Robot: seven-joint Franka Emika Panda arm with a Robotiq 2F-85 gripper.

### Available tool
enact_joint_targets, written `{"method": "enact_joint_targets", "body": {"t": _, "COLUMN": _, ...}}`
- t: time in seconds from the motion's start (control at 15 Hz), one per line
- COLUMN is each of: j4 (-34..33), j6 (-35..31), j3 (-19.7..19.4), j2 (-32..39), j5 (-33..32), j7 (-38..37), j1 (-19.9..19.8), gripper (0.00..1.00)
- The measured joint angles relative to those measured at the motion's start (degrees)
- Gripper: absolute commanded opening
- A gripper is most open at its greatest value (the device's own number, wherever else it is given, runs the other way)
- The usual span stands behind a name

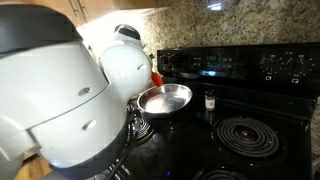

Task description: Take the red spoon and mix the content in the pot

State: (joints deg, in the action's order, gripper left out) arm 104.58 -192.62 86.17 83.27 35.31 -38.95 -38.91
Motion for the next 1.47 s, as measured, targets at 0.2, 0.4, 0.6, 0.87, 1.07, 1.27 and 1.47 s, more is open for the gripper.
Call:
{"method": "enact_joint_targets", "body": {"t": 0.2, "j4": -1.1, "j6": -0.2, "j3": -2.3, "j2": -2.1, "j5": 2.2, "j7": -0.1, "j1": 0.0, "gripper": 0.04}}
{"method": "enact_joint_targets", "body": {"t": 0.4, "j4": -1.9, "j6": -0.2, "j3": -4.7, "j2": -4.5, "j5": 4.5, "j7": -0.1, "j1": -0.1, "gripper": 0.04}}
{"method": "enact_joint_targets", "body": {"t": 0.6, "j4": -2.3, "j6": -0.1, "j3": -6.3, "j2": -6.5, "j5": 7.2, "j7": -0.1, "j1": -0.3, "gripper": 0.04}}
{"method": "enact_joint_targets", "body": {"t": 0.87, "j4": -3.4, "j6": -0.1, "j3": -8.1, "j2": -8.7, "j5": 10.6, "j7": -0.1, "j1": -0.6, "gripper": 0.04}}
{"method": "enact_joint_targets", "body": {"t": 1.07, "j4": -4.5, "j6": -0.2, "j3": -8.9, "j2": -9.7, "j5": 11.5, "j7": -0.1, "j1": -0.9, "gripper": 0.04}}
{"method": "enact_joint_targets", "body": {"t": 1.27, "j4": -4.9, "j6": -0.2, "j3": -9.7, "j2": -10.8, "j5": 11.9, "j7": -0.1, "j1": -1.5, "gripper": 0.04}}
{"method": "enact_joint_targets", "body": {"t": 1.47, "j4": -4.5, "j6": -0.2, "j3": -11.6, "j2": -13.2, "j5": 13.9, "j7": 0.1, "j1": -1.8, "gripper": 0.04}}
